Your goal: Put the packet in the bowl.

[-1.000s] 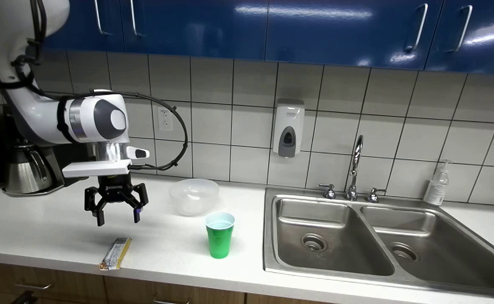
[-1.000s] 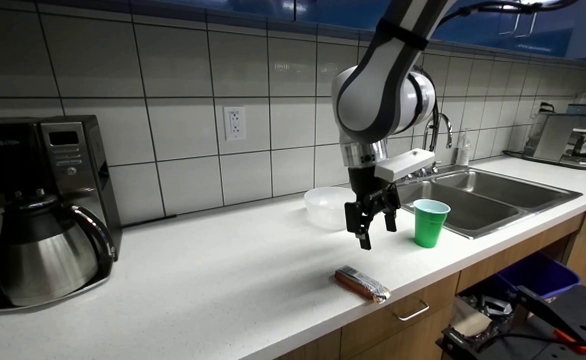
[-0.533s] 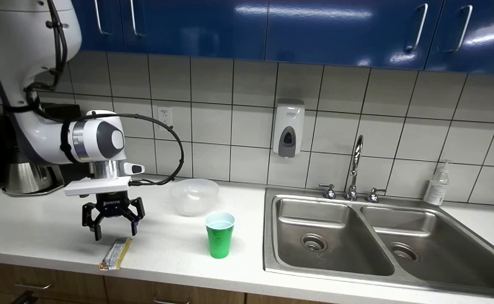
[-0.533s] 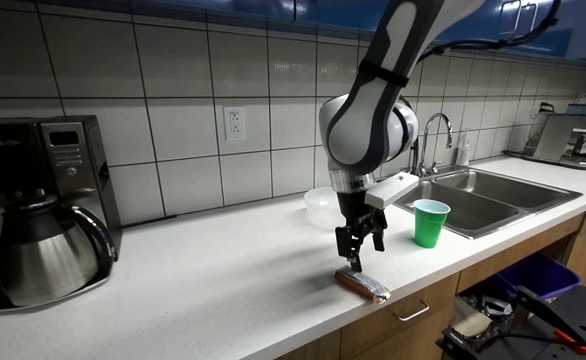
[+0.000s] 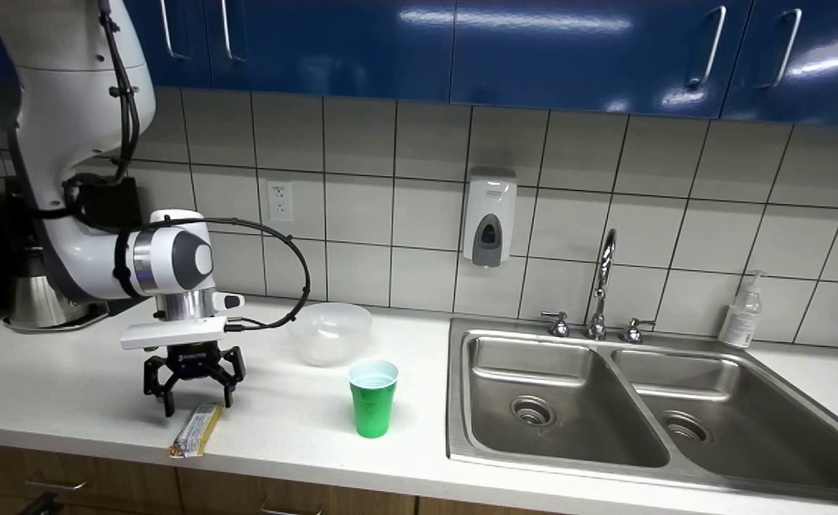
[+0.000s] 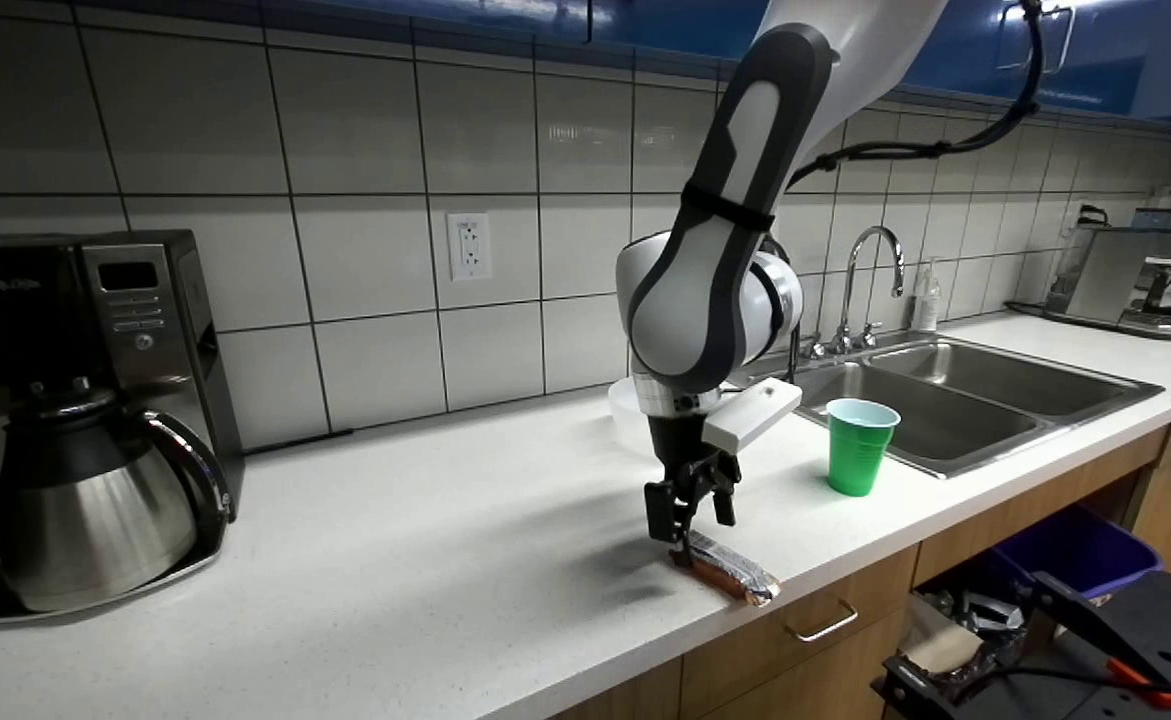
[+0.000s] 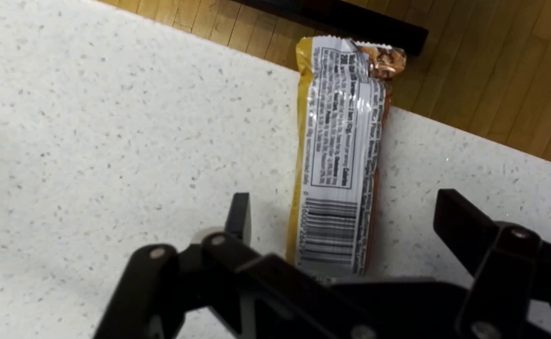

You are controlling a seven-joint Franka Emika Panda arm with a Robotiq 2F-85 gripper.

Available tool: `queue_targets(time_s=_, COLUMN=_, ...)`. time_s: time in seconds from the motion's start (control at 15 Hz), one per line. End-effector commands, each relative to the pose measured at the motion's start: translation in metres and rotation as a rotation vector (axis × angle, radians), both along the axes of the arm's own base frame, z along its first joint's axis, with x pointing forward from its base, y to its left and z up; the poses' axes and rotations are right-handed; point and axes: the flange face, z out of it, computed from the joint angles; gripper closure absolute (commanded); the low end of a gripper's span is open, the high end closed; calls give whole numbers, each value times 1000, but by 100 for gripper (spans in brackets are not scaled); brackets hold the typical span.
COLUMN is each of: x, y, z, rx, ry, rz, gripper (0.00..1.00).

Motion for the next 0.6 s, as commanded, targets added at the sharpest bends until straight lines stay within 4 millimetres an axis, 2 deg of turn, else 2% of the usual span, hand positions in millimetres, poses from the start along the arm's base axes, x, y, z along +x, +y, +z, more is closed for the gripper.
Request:
queue_targets(time_s=0.0, x=3, y=-1, z=1, rx=14, ry=-4, rz=33, gripper=0)
queue_targets(time_s=0.07, x=0, y=-5, z=5, rx=9, ry=-4, rz=26, gripper=0)
queue_targets(time_s=0.13, x=1, y=0, z=-3, rx=2, ry=3, rz=8, gripper=0)
queue_targets(time_s=0.53, x=-1, y=-2, z=-3, rx=1, ry=-10, rz=-8, gripper=0)
